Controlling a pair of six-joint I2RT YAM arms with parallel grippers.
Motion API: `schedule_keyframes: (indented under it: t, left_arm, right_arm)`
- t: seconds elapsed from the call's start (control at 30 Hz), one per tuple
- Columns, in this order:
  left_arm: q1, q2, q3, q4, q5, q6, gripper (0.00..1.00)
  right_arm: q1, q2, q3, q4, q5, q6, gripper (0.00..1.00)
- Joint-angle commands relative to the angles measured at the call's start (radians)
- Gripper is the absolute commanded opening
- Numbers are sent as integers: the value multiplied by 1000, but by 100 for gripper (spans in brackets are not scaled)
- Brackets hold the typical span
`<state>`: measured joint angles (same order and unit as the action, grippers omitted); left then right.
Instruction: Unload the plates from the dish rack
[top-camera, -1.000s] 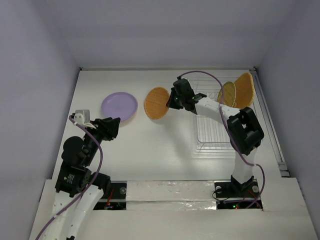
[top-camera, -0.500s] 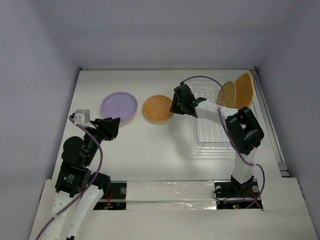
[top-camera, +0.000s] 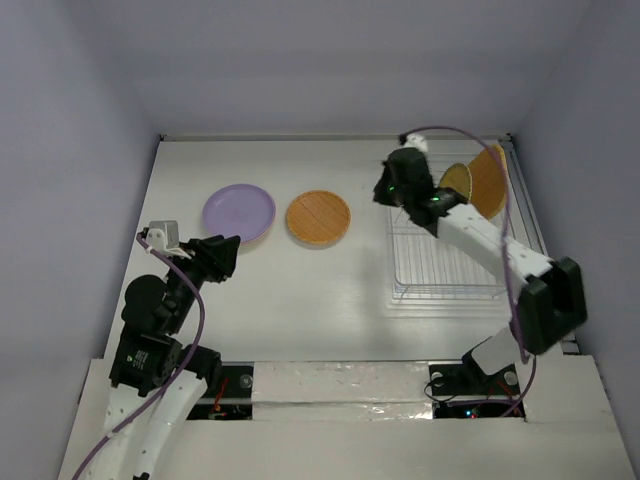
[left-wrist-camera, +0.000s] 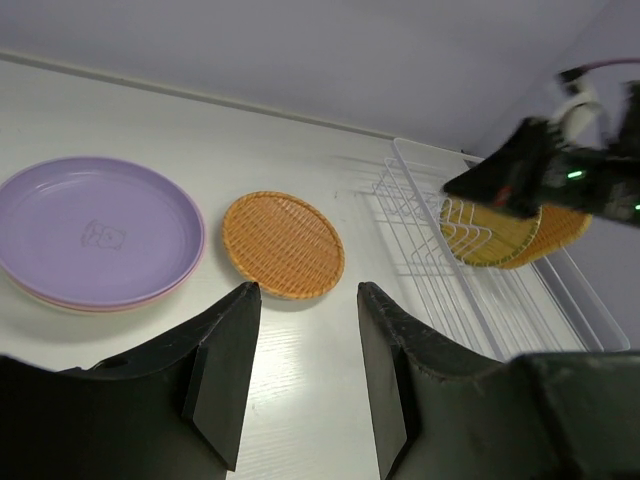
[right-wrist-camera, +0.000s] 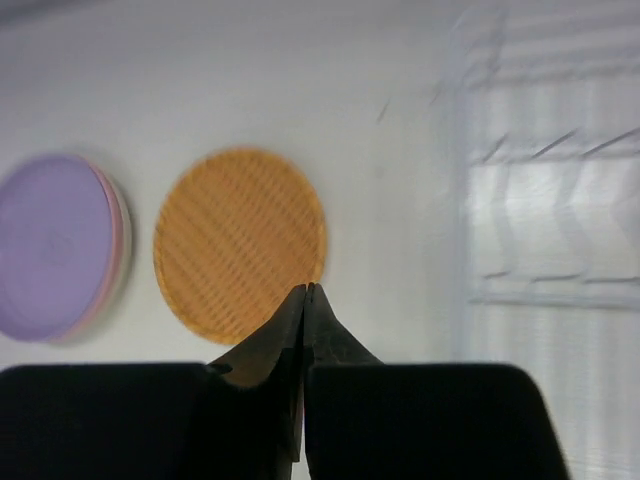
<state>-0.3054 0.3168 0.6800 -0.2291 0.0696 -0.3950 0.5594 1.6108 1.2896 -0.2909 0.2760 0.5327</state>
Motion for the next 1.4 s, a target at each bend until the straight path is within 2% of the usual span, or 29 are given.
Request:
schedule_keyframes:
  t: [0.0, 0.13, 0.17, 0.2, 0.23, 0.27, 0.3, 0.4, 0.53, 0.63, 0.67, 0.8, 0.83, 0.87, 0.97, 1.07, 1.23, 1.37]
  left_arm:
    - [6, -18, -3, 40, 12, -2, 41]
    - [6, -22, -5, 43, 18, -1, 41]
    - [6, -24, -5, 43, 19, -1, 41]
    - [6, -24, -5, 43, 21, 1, 41]
    - [6, -25, -5, 45, 21, -1, 41]
    - [6, -30, -5, 43, 21, -1, 41]
    - [6, -31, -5, 43, 21, -1, 41]
    - [6, -35, -5, 45, 22, 1, 40]
    - [6, -36, -7, 45, 24, 1, 41]
    - [6, -36, -7, 45, 25, -1, 41]
    - [-3, -38, -7, 45, 25, -1, 41]
    - [-3, -35, -7, 47, 25, -1, 42]
    - [-3, -35, -7, 47, 25, -1, 42]
    - [-3, -35, -7, 47, 25, -1, 42]
    - [-3, -35, -7, 48, 24, -1, 42]
    - [-3, -33, -7, 48, 24, -1, 42]
    - [-3, -28, -7, 50, 27, 1, 42]
    - [-3, -30, -7, 51, 32, -1, 42]
  right_arm:
    - [-164, -196, -47, -30, 85, -74, 0]
    - [-311, -322, -131, -65, 89, -108, 0]
    - [-332, -357, -157, -76, 98, -108, 3]
    - [-354, -371, -170, -76, 100, -108, 12]
    - [-401, -383, -182, -73, 80, -112, 26]
    - [-424, -396, -202, -61, 65, -117, 48]
    - [-447, -397, -207, -59, 46, -119, 55]
    - [-507, -367, -204, -51, 8, -131, 59]
    - [-561, -275, -176, -28, -61, -132, 57]
    - [-570, -206, -147, -13, -64, -138, 49]
    - [-570, -194, -139, -13, -72, -140, 44]
    - [-570, -167, -119, -1, -98, -160, 36]
    - [-570, -163, -115, -7, -107, -171, 32]
    - [-570, -157, -104, -11, -104, -174, 24]
    - [-570, -163, -98, -28, -95, -188, 15]
    - [-570, -196, -89, -53, -92, -207, 12]
    - [-570, -285, -21, -146, -55, -252, 1]
    - [-550, -336, 39, -206, -15, -266, 0]
